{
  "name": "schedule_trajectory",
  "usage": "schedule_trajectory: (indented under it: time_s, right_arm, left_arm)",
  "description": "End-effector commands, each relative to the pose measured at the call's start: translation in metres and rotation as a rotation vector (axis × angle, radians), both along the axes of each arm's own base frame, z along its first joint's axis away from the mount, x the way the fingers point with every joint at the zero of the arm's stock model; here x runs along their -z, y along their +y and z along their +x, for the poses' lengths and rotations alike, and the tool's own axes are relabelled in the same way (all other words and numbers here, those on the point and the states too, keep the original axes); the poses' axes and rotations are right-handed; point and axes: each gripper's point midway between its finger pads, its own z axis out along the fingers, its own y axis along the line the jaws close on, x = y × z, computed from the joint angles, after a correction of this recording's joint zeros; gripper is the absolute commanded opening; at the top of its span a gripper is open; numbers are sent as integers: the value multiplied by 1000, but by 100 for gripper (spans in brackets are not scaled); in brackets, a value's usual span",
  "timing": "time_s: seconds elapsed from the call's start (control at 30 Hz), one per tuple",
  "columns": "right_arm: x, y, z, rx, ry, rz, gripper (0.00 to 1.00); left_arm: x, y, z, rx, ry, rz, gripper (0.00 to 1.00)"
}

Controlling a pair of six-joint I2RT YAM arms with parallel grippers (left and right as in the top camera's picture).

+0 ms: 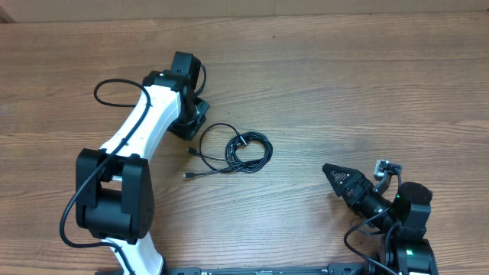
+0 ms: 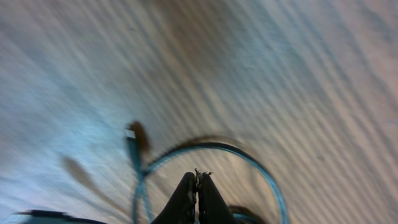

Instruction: Untangle cables

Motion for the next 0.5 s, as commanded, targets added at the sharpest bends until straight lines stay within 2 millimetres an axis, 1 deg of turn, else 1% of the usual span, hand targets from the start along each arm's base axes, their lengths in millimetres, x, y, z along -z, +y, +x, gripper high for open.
schedule_trajectory:
  time_s: [0.0, 0.03, 0.1, 0.13, 0.2, 0.27, 0.3, 0.37, 0.43, 0.47]
  right_arm:
    - [-9, 1, 2, -11, -27, -7, 100]
    - [-9, 1, 2, -11, -25, -6, 100]
    - [-9, 1, 2, -12, -25, -5, 100]
    - [-9, 1, 2, -12, -27, -5, 99]
    - [-11, 4, 1, -24, -28, 9, 100]
    - [-12, 5, 0, -31, -28, 13, 100]
    - [-12, 5, 0, -30, -29, 12, 100]
    - [-9, -1, 4, 8, -27, -12, 100]
    - [-7, -7, 7, 40, -24, -32, 99]
    - [-6, -8, 8, 48, -24, -37, 100]
  left_arm:
    - [-6, 19, 0, -53, -19, 96, 15]
    - [-6, 17, 1, -54, -19, 87, 28]
    - [-5, 5, -1, -18, -6, 23, 48]
    - [-6, -4, -1, 37, -5, -18, 55]
    - [-8, -24, 3, 219, -34, -98, 64]
    - [-13, -46, 11, 463, -106, -162, 74]
    - [-16, -61, 13, 598, -146, -204, 76]
    - [-22, -84, 8, 782, -191, -282, 78]
    - [-24, -98, -1, 867, -196, -316, 77]
    - [-23, -100, -4, 877, -184, -311, 76]
